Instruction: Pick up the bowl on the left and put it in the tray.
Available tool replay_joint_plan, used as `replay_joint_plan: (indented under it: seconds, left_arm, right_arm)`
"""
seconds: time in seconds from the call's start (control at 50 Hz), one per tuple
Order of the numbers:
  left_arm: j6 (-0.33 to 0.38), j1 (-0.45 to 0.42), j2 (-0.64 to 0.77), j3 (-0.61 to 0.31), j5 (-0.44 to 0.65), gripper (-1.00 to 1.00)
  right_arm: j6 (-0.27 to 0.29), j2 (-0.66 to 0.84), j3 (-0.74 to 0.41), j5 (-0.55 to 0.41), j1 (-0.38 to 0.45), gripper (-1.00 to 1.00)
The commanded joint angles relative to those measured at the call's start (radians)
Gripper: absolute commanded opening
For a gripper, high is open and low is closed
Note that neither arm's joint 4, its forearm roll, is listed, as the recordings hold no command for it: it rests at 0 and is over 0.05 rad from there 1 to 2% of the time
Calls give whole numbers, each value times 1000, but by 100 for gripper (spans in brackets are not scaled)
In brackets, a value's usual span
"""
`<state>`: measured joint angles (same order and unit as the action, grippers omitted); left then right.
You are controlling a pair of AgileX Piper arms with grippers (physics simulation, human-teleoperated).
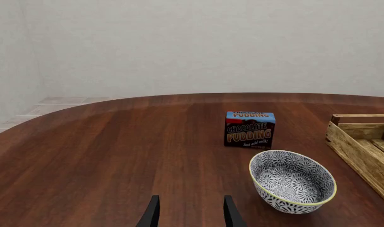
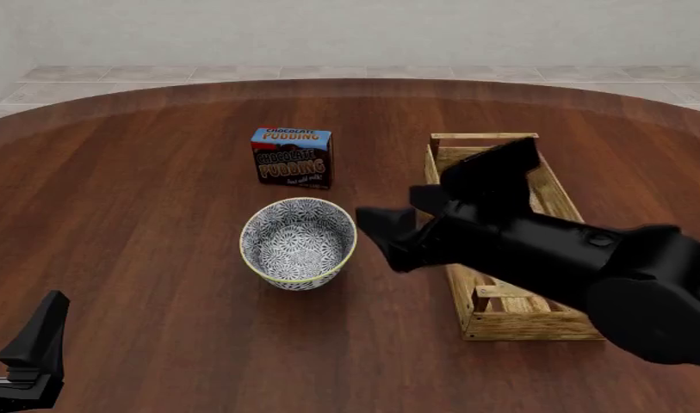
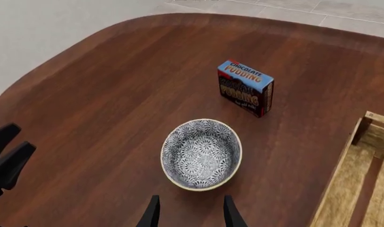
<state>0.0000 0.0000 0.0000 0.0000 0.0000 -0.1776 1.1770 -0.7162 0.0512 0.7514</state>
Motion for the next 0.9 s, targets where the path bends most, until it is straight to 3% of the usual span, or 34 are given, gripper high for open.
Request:
replay_joint_plan:
  seconds: [0.02, 0.42, 0.9]
  left_arm:
    - [0, 0, 0, 0, 0, 100]
    - [0, 0, 0, 0, 0, 100]
    - [0, 0, 0, 0, 0, 100]
  right_arm:
    - [-10, 43, -40, 11, -9, 100]
    - [-49, 139, -97, 31, -7, 100]
    - [-39, 207, -144, 48, -33, 100]
